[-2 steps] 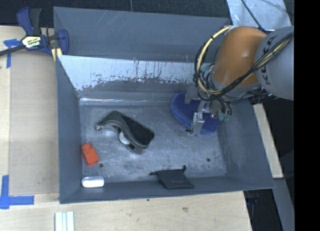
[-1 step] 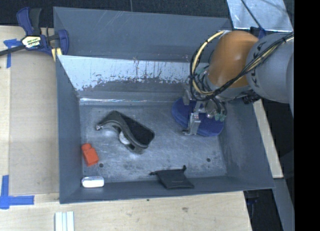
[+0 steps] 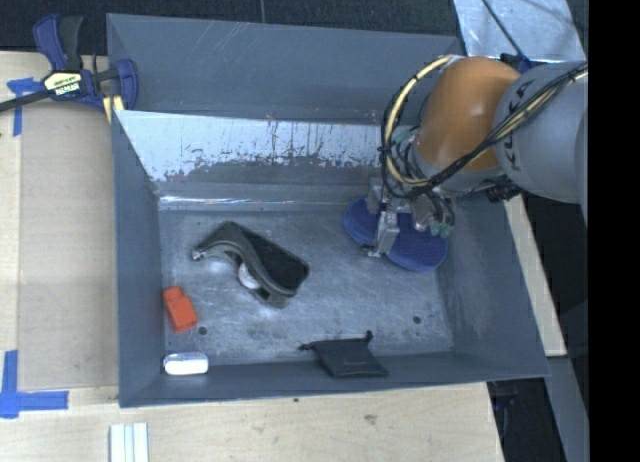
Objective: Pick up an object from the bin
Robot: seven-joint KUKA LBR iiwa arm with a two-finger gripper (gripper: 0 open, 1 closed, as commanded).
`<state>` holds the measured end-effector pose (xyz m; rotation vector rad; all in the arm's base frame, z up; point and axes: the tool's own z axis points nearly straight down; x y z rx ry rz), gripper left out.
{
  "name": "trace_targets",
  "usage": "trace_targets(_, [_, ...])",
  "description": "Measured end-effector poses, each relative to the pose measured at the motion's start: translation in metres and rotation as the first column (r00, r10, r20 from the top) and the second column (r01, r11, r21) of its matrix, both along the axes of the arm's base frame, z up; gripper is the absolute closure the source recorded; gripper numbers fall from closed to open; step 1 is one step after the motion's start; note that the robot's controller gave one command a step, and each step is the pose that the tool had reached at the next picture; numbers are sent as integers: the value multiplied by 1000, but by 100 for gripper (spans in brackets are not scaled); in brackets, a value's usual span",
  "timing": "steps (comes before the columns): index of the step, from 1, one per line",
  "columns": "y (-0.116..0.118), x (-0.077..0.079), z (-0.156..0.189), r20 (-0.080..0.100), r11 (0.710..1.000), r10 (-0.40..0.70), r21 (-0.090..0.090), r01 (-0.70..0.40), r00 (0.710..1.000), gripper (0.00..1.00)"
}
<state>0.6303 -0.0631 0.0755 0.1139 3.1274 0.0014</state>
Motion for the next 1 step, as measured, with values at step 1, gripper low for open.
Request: trace_targets(1, [-22, -18, 154, 0, 1000, -15, -2, 15, 1000, 100])
